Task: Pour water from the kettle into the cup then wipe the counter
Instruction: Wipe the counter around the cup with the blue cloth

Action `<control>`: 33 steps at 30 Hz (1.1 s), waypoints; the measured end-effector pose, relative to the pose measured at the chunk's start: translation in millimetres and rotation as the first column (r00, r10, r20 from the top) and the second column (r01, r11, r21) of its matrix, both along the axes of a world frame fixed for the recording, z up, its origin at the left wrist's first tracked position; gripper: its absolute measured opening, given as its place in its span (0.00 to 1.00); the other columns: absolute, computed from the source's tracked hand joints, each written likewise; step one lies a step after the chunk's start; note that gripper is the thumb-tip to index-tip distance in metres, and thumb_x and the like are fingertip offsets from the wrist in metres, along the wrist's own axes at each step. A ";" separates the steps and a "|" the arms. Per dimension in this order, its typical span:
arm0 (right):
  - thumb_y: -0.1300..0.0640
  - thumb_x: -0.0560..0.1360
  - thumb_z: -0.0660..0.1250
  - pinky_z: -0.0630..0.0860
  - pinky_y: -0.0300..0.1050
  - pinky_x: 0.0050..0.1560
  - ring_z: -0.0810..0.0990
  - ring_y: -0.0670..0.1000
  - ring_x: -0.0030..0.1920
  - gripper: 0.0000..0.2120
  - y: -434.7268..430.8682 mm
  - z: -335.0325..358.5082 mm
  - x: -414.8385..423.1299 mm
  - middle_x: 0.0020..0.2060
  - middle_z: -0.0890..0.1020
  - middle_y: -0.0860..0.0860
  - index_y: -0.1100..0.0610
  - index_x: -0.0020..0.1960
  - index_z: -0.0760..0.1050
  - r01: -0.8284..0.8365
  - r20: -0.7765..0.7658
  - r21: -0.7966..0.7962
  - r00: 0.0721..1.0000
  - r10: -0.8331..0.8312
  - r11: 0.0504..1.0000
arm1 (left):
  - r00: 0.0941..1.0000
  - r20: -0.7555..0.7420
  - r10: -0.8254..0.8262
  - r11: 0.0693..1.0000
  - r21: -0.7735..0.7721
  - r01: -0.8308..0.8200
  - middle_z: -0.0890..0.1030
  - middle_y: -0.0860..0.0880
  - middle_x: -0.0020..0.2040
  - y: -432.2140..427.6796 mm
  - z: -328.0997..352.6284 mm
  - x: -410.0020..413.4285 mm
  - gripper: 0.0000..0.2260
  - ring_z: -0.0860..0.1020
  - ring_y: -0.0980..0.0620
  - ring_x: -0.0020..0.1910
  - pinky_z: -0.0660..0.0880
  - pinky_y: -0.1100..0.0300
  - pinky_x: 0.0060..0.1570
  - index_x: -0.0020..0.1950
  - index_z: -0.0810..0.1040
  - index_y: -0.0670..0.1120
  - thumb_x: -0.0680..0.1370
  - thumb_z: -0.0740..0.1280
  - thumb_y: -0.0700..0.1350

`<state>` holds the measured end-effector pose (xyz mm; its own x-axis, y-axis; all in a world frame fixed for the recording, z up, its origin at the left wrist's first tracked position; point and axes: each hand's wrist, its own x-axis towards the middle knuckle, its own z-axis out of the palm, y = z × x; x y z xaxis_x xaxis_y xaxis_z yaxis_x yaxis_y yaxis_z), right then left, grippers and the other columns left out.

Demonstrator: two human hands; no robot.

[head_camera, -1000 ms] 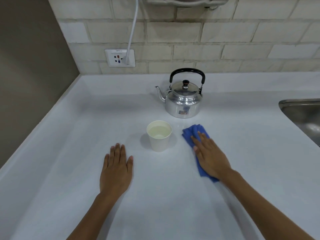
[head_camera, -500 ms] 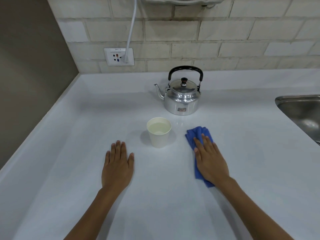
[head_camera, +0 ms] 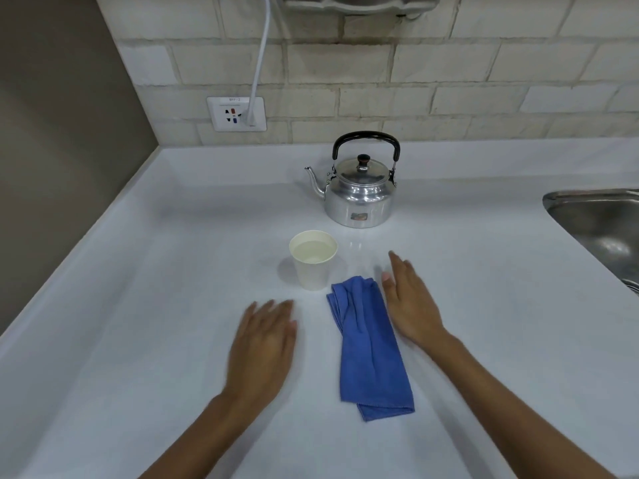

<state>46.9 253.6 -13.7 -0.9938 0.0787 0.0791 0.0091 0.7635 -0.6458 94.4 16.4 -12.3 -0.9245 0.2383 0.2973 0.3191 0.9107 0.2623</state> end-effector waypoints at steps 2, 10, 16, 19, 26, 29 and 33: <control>0.51 0.81 0.45 0.48 0.47 0.73 0.49 0.52 0.75 0.23 13.0 -3.4 -21.7 0.75 0.54 0.54 0.56 0.74 0.48 -0.002 0.026 0.100 1.000 -0.001 0.995 | 0.991 -0.047 -0.127 0.991 0.037 0.128 0.83 0.45 0.54 34.9 6.3 12.1 0.21 0.81 0.48 0.53 0.74 0.48 0.57 0.58 0.78 0.41 0.78 0.50 0.48; 0.50 0.81 0.42 0.44 0.48 0.74 0.46 0.53 0.75 0.24 22.0 -31.8 -44.7 0.76 0.49 0.56 0.57 0.74 0.44 -0.069 0.059 0.393 0.997 0.050 0.917 | 0.978 0.188 -0.090 0.987 -0.113 0.113 0.39 0.41 0.76 132.6 -10.8 -7.0 0.28 0.37 0.45 0.74 0.32 0.57 0.68 0.73 0.38 0.40 0.81 0.46 0.54; 0.49 0.81 0.42 0.44 0.48 0.74 0.46 0.52 0.75 0.24 22.8 -33.9 -46.4 0.76 0.49 0.55 0.56 0.74 0.44 -0.070 0.059 0.430 0.997 0.050 0.900 | 0.966 0.225 -0.124 0.977 -0.144 0.159 0.39 0.44 0.76 120.1 -18.7 -2.8 0.29 0.30 0.49 0.70 0.28 0.53 0.66 0.73 0.39 0.41 0.80 0.45 0.56; 0.49 0.81 0.42 0.45 0.48 0.74 0.46 0.53 0.75 0.24 24.1 -34.6 -46.4 0.76 0.49 0.55 0.56 0.74 0.44 -0.070 0.055 0.434 0.997 0.051 0.898 | 0.971 0.206 -0.123 0.972 -0.173 0.160 0.53 0.46 0.76 98.2 -16.9 7.3 0.27 0.44 0.49 0.74 0.43 0.51 0.72 0.74 0.53 0.43 0.80 0.46 0.56; 0.51 0.81 0.44 0.47 0.50 0.74 0.48 0.54 0.75 0.24 24.0 -37.2 -45.1 0.76 0.52 0.56 0.57 0.74 0.48 -0.045 0.013 0.445 0.999 0.043 0.894 | 0.982 0.175 -0.077 0.970 -0.215 0.114 0.67 0.50 0.71 4.3 -16.1 34.9 0.26 0.55 0.54 0.73 0.47 0.58 0.70 0.69 0.66 0.45 0.80 0.43 0.57; 0.51 0.81 0.44 0.47 0.50 0.74 0.49 0.54 0.75 0.24 23.0 -38.0 -45.2 0.76 0.52 0.56 0.57 0.74 0.48 -0.036 0.007 0.455 0.999 0.037 0.890 | 0.987 0.155 -0.029 0.986 -0.158 0.053 0.58 0.51 0.73 -33.0 -15.4 20.0 0.28 0.43 0.57 0.74 0.42 0.63 0.69 0.72 0.58 0.44 0.79 0.41 0.59; 0.51 0.81 0.44 0.47 0.51 0.75 0.48 0.54 0.75 0.24 19.7 -37.4 -45.6 0.76 0.52 0.56 0.57 0.74 0.48 -0.023 0.005 0.464 1.000 0.023 0.885 | 0.981 0.169 0.093 0.994 -0.078 -0.080 0.46 0.50 0.77 -39.6 -22.7 -30.8 0.25 0.40 0.52 0.75 0.37 0.62 0.72 0.74 0.45 0.46 0.80 0.45 0.55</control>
